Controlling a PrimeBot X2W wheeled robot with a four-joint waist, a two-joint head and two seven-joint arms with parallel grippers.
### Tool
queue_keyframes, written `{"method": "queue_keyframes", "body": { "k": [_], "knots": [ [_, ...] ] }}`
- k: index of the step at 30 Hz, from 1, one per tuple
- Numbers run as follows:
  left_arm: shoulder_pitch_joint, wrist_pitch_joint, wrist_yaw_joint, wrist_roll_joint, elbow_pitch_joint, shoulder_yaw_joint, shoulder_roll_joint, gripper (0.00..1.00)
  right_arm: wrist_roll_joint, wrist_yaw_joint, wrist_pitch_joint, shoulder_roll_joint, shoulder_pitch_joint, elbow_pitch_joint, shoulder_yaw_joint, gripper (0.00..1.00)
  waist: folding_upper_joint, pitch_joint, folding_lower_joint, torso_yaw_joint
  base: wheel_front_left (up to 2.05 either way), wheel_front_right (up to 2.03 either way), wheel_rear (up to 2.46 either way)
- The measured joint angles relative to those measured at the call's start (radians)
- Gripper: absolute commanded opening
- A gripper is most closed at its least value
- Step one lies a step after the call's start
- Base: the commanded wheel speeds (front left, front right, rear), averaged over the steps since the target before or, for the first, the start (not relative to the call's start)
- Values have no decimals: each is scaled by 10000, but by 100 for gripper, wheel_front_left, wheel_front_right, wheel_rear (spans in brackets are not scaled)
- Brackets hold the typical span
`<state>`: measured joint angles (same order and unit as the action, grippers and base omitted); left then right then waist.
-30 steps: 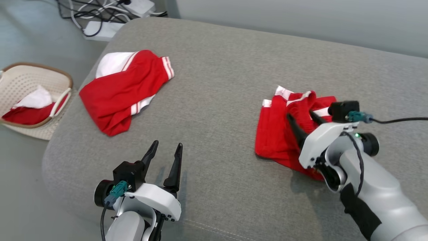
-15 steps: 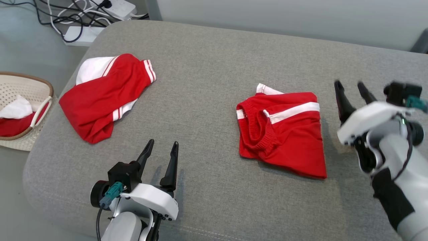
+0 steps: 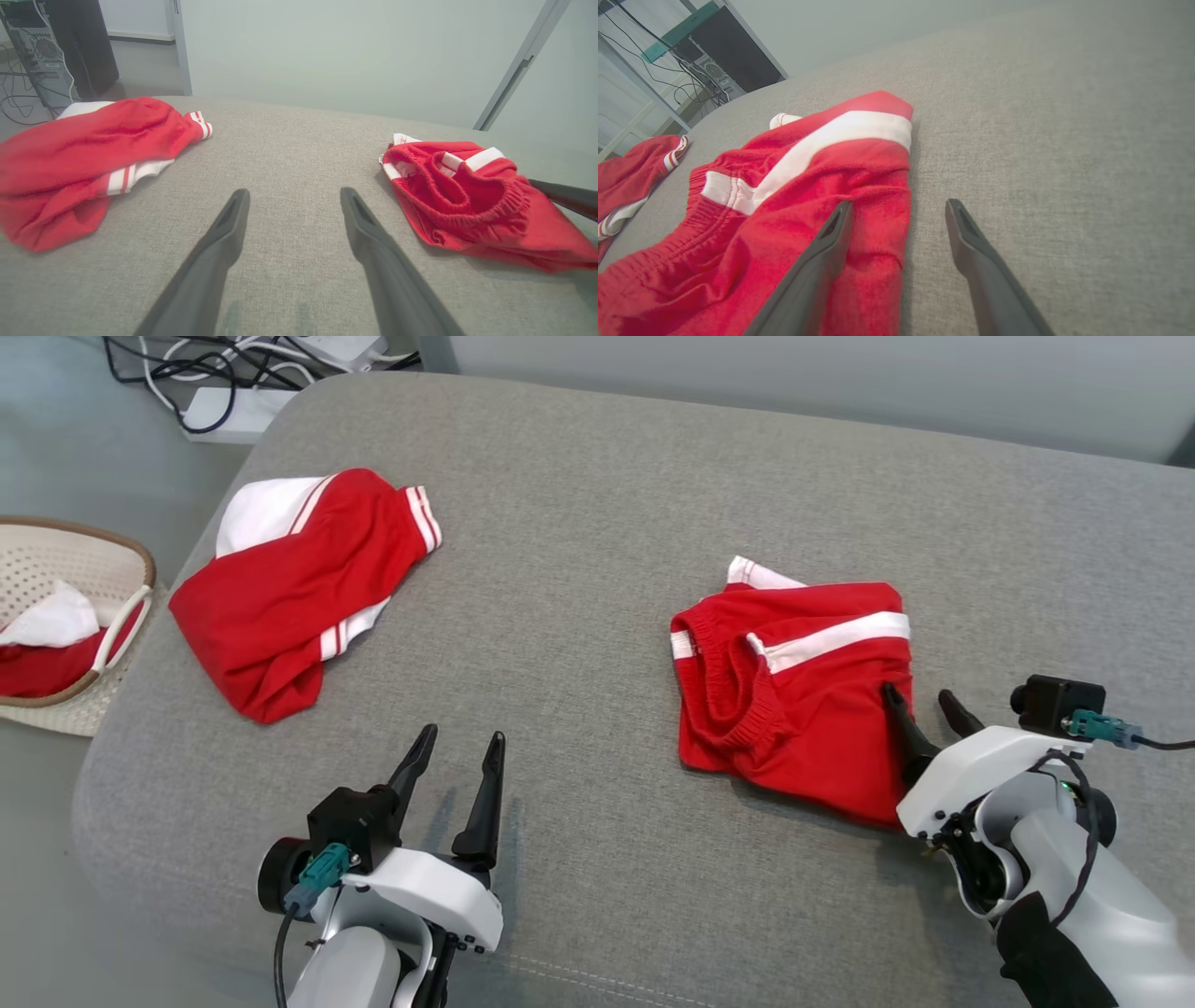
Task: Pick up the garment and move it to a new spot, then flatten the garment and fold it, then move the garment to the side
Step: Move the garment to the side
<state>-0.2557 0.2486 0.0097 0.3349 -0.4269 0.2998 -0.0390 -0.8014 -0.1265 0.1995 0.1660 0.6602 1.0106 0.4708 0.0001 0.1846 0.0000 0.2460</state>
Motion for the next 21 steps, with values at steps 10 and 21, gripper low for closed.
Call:
{"method": "queue_keyframes", "body": {
  "k": [10,21],
  "knots": [
    [-7,0,-2,6,33,59,-2,100,-140,0,-600,-82,130,357,274,91,0,165,-1,552,0,0,0],
    [-6,0,0,6,59,50,0,100,-345,-2,-575,-150,318,690,268,0,-1,162,0,536,0,0,0]
  ]
}}
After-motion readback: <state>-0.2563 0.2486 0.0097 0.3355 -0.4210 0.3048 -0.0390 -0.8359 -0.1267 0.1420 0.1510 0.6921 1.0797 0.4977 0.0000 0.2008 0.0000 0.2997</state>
